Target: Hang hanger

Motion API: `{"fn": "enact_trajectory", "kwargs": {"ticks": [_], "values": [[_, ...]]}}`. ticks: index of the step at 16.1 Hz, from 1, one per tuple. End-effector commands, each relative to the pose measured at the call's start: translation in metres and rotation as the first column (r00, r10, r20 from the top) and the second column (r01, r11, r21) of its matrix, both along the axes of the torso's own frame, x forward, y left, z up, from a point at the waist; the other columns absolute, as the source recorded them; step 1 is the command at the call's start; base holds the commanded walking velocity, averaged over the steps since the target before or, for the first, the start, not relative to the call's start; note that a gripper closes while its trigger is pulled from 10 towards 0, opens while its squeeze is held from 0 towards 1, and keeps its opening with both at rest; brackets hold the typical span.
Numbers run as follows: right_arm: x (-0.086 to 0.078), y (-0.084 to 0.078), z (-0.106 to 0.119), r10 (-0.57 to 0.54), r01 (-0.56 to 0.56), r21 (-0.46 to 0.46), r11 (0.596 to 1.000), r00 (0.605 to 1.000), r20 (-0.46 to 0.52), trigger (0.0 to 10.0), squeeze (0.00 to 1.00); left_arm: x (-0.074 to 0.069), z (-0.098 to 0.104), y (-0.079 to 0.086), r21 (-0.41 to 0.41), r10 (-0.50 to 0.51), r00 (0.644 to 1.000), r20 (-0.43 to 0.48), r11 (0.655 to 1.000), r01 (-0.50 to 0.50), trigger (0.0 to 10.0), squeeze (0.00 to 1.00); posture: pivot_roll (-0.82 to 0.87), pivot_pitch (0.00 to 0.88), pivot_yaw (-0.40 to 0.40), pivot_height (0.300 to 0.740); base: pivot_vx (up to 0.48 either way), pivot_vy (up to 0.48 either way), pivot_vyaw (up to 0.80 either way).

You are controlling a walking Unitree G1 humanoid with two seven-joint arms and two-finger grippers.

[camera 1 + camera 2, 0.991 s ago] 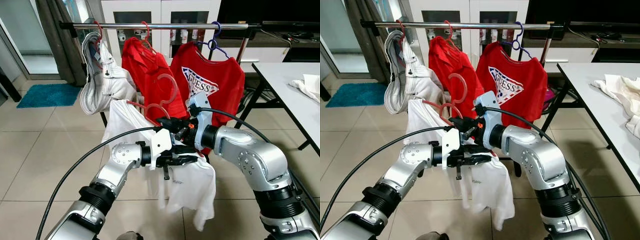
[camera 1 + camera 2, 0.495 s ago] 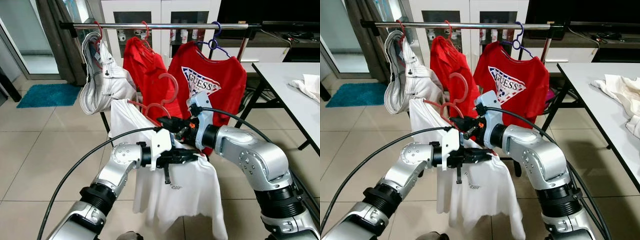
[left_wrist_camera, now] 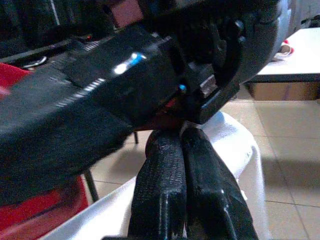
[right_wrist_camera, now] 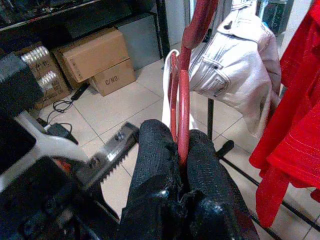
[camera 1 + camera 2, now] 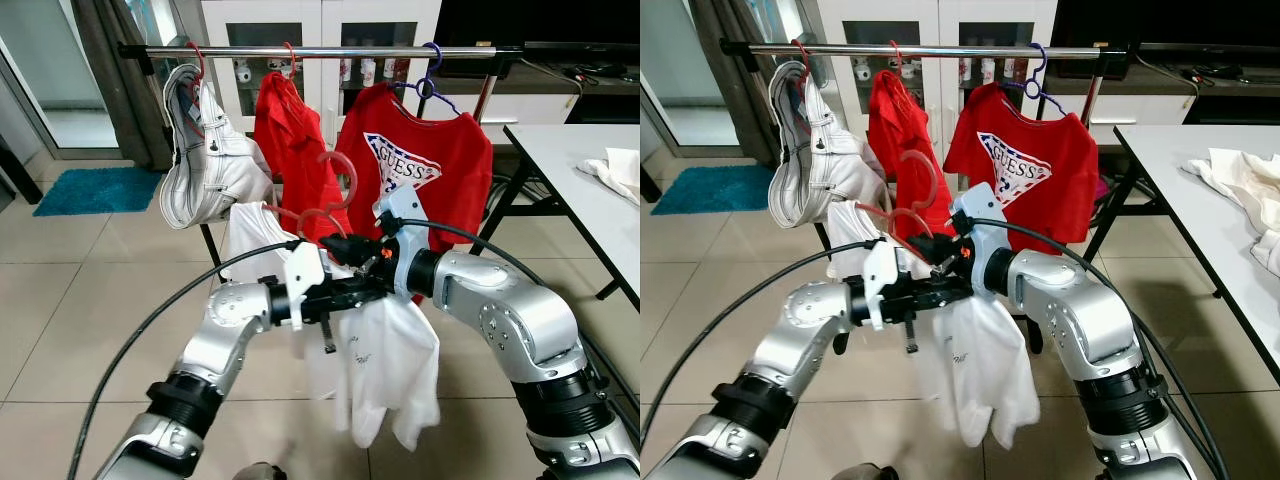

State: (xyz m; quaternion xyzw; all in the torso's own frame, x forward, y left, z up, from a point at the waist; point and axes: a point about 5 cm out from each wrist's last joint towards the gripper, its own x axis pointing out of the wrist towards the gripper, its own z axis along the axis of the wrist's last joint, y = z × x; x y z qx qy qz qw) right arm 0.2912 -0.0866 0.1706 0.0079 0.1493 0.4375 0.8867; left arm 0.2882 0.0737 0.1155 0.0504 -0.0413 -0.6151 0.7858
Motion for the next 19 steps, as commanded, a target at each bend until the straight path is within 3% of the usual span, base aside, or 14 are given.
{"fn": "enact_trajectory", "kwargs": {"ticks": [1, 3, 4, 5, 6, 10, 12, 14, 15, 16, 17, 18, 19], "values": [[0.000, -0.003, -0.007, -0.010, 0.009, -0.020, 1.000, 1.000, -0.017, 10.0, 0.00, 0.001, 0.011, 0.002, -0.025, 0.006, 0.999, 0.045, 1.000, -0.005, 0.0, 0.00, -0.12, 0.000, 0.066, 0.740, 0.000, 0.000, 0.00], [0.001, -0.004, -0.007, -0.012, 0.012, -0.025, 1.000, 1.000, -0.013, 10.0, 0.00, 0.000, 0.012, 0.004, -0.009, 0.019, 0.998, 0.059, 1.000, -0.019, 0.0, 0.00, -0.12, 0.000, 0.067, 0.740, 0.000, 0.000, 0.00], [0.002, -0.005, -0.006, -0.017, 0.016, -0.026, 1.000, 1.000, -0.009, 10.0, 0.00, 0.003, 0.018, 0.007, -0.023, 0.063, 0.995, 0.072, 0.998, -0.061, 10.0, 0.00, -0.12, 0.000, 0.066, 0.740, 0.000, 0.000, 0.00], [0.003, -0.006, -0.006, -0.021, 0.021, -0.026, 0.999, 1.000, -0.006, 10.0, 0.00, 0.000, 0.022, 0.007, -0.042, 0.057, 0.996, 0.064, 0.998, -0.055, 10.0, 0.00, -0.11, 0.000, 0.067, 0.740, 0.000, 0.000, 0.00], [0.004, -0.008, -0.006, -0.027, 0.027, -0.026, 0.999, 1.000, -0.003, 10.0, 0.00, -0.006, 0.023, 0.006, -0.039, 0.024, 0.998, 0.056, 0.999, -0.021, 10.0, 1.00, -0.11, 0.000, 0.067, 0.740, 0.000, 0.000, 0.00], [0.009, -0.015, -0.008, -0.077, 0.078, -0.045, 0.996, 0.997, 0.016, 10.0, 0.00, -0.019, 0.031, 0.014, -0.070, 0.020, 0.999, 0.025, 0.997, -0.018, 10.0, 1.00, -0.11, 0.000, 0.069, 0.740, 0.000, 0.000, 0.00], [0.010, -0.019, -0.010, -0.110, 0.111, -0.054, 0.992, 0.993, 0.034, 10.0, 0.00, -0.025, 0.037, 0.025, -0.097, 0.101, 0.995, 0.019, 0.990, -0.098, 10.0, 1.00, -0.11, 0.000, 0.069, 0.740, 0.000, 0.000, 0.00], [0.011, -0.022, -0.008, -0.144, 0.146, -0.021, 0.989, 0.988, 0.052, 10.0, 0.00, -0.023, 0.039, 0.038, -0.121, 0.254, 0.967, 0.012, 0.960, -0.251, 10.0, 1.00, -0.10, 0.000, 0.067, 0.740, 0.000, 0.000, 0.00], [0.012, -0.024, -0.005, -0.158, 0.158, 0.006, 0.987, 0.985, 0.062, 10.0, 0.00, -0.021, 0.035, 0.048, -0.095, 0.379, 0.926, -0.002, 0.921, -0.377, 10.0, 0.47, -0.10, 0.000, 0.067, 0.740, 0.000, 0.000, 0.00], [0.012, -0.024, -0.004, -0.163, 0.162, 0.015, 0.987, 0.985, 0.065, 10.0, 0.00, -0.021, 0.034, 0.051, -0.083, 0.422, 0.907, -0.005, 0.903, -0.420, 10.0, 0.47, -0.10, 0.000, 0.067, 0.740, 0.000, 0.000, 0.00], [0.012, -0.025, -0.001, -0.171, 0.169, 0.039, 0.985, 0.983, 0.067, 10.0, 0.00, -0.013, 0.036, 0.061, -0.131, 0.590, 0.807, 0.006, 0.801, -0.584, 10.0, 0.00, -0.09, 0.000, 0.066, 0.740, 0.000, 0.000, 0.00], [0.012, -0.024, 0.001, -0.163, 0.159, 0.064, 0.985, 0.984, 0.066, 10.0, 0.00, -0.005, 0.034, 0.071, -0.128, 0.716, 0.698, 0.014, 0.693, -0.709, 10.0, 0.00, -0.09, 0.000, 0.066, 0.740, 0.000, 0.000, 0.00], [0.011, -0.021, 0.003, -0.144, 0.139, 0.078, 0.987, 0.987, 0.065, 10.0, 0.00, 0.002, 0.030, 0.077, -0.102, 0.782, 0.623, 0.024, 0.621, -0.777, 10.0, 0.00, -0.09, 0.000, 0.063, 0.740, 0.000, 0.000, 0.00]]}}
